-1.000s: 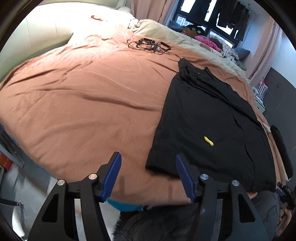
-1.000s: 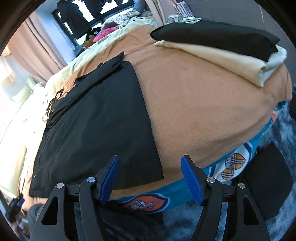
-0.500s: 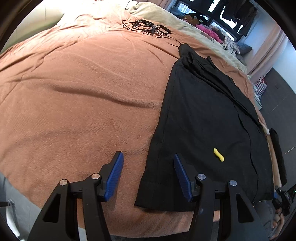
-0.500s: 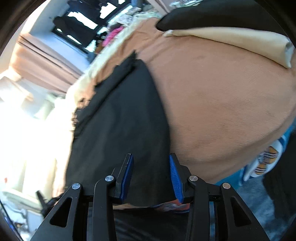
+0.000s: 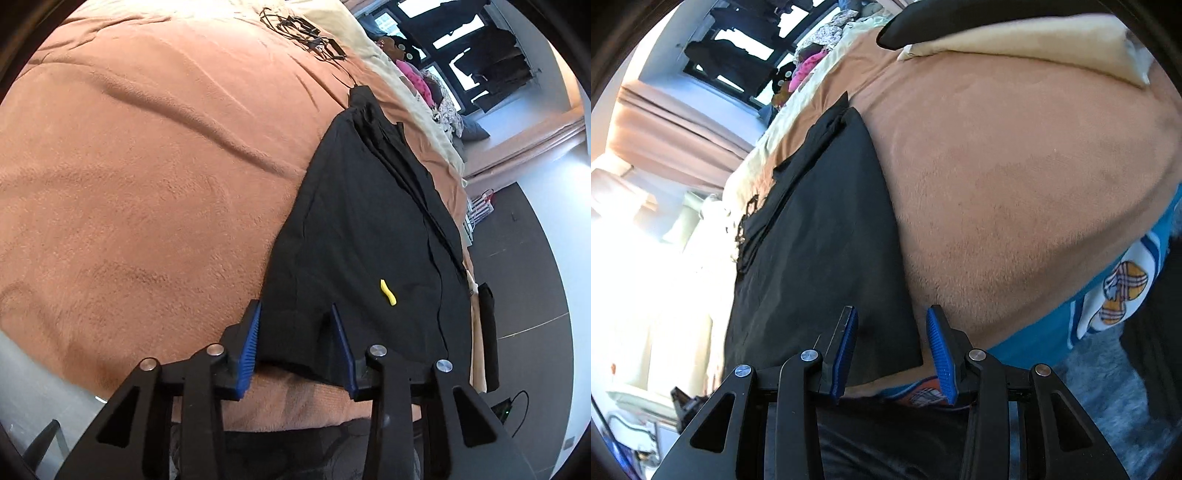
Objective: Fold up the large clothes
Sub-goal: 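Lower both grippers to the jacket hem and close them on it, then lift the hem with both grippers and fold it over toward the collar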
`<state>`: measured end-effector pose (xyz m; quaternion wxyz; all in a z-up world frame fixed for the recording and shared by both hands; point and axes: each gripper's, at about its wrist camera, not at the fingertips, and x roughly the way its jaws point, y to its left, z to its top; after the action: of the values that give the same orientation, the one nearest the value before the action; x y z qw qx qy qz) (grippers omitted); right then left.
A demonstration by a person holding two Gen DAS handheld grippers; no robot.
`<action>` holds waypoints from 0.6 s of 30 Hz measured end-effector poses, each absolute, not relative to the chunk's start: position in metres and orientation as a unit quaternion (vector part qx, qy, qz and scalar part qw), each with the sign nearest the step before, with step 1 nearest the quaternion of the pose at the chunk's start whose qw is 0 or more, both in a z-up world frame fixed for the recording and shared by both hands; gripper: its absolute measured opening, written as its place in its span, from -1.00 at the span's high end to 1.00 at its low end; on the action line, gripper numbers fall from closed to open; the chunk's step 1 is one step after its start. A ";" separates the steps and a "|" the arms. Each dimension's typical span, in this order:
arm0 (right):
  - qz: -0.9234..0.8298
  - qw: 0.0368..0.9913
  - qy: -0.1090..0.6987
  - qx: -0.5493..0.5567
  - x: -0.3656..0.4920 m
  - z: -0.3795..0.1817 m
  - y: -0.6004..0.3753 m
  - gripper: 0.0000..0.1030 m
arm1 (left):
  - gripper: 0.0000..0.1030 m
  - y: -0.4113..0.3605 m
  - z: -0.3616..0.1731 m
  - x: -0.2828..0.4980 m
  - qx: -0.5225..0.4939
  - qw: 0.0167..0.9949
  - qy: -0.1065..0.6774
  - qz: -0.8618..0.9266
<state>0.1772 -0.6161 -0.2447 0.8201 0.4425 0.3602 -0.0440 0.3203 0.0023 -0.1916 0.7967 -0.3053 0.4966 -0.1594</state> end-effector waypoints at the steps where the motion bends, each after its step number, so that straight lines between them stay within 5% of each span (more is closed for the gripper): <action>1: -0.037 0.817 0.359 0.449 0.178 -0.247 -0.614 0.20 | 0.26 0.002 -0.191 0.320 -0.310 0.796 0.494 -0.159; 8: 0.040 0.809 0.283 0.513 0.177 -0.244 -0.614 0.20 | 0.26 -0.005 -0.176 0.324 -0.349 0.797 0.452 -0.198; 18: -0.029 0.819 0.309 0.483 0.192 -0.248 -0.607 0.20 | 0.26 -0.010 -0.197 0.317 -0.354 0.775 0.493 -0.175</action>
<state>0.1919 -0.6072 -0.2485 0.8185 0.4834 0.3091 -0.0288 0.3166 -0.0098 -0.1969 0.7750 -0.3544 0.4932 -0.1750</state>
